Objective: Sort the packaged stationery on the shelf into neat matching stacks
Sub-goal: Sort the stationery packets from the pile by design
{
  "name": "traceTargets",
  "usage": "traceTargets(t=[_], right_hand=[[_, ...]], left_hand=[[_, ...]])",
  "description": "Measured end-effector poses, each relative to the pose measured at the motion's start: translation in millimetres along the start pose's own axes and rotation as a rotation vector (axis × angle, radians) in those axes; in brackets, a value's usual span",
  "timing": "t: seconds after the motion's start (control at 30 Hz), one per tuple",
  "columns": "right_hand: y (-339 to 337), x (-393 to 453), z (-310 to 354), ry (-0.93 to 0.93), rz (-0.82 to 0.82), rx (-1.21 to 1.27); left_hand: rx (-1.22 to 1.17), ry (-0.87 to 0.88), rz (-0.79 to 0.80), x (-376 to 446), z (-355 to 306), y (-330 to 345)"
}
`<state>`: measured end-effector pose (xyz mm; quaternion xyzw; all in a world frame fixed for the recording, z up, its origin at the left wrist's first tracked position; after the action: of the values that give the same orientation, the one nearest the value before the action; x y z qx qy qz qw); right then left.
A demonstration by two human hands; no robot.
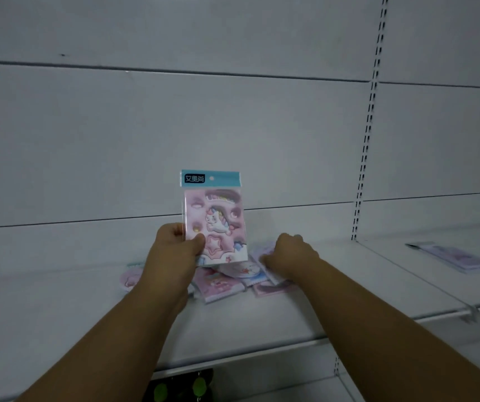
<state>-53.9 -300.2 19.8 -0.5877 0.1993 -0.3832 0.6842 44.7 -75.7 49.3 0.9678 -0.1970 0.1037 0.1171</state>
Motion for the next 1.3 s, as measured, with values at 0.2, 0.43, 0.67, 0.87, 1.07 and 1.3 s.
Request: traceTargets(t=[0.2, 0.43, 0.67, 0.87, 1.07, 1.3], right_hand=[[-48.6, -14.9, -22.9, -0.098, -0.319, 0.377], [-122.8, -41.0, -112.5, -0.116, -0.48, 0.787], [-165.4, -43.5, -265.1, -0.061, -0.452, 0.806], [-180.9, -2.5, -391.5, 0.002, -0.347, 0.784], [-159.4, 44.3, -437.8, 0.062, -0.169, 0.757], [-119.1, 83.3, -451.0, 0.114, -0.018, 0.76]], left_hand=[[-0.008, -0.063, 0.026, -2.7, 14.4, 25.9], [0.107, -0.066, 0.075, -18.9, 29.5, 109.5], [0.046, -0.068, 0.184, -72.6, 51.4, 265.1], [0.04, -0.119, 0.143, -110.9, 68.9, 375.2], [0.094, -0.147, 0.026, -115.1, 80.0, 407.5], [0.159, -0.171, -0.008, -100.2, 97.8, 417.9]])
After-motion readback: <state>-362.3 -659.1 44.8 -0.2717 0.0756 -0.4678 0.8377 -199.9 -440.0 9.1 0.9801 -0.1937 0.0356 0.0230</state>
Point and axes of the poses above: each hand's wrist, its own x-axis towards the middle knuckle, its own y-axis out of the palm, z = x × y, the point moved 6 cm from there along x, towards the middle knuckle, and after that the axes turned 6 degrees about -x, right-handed, at the moved point
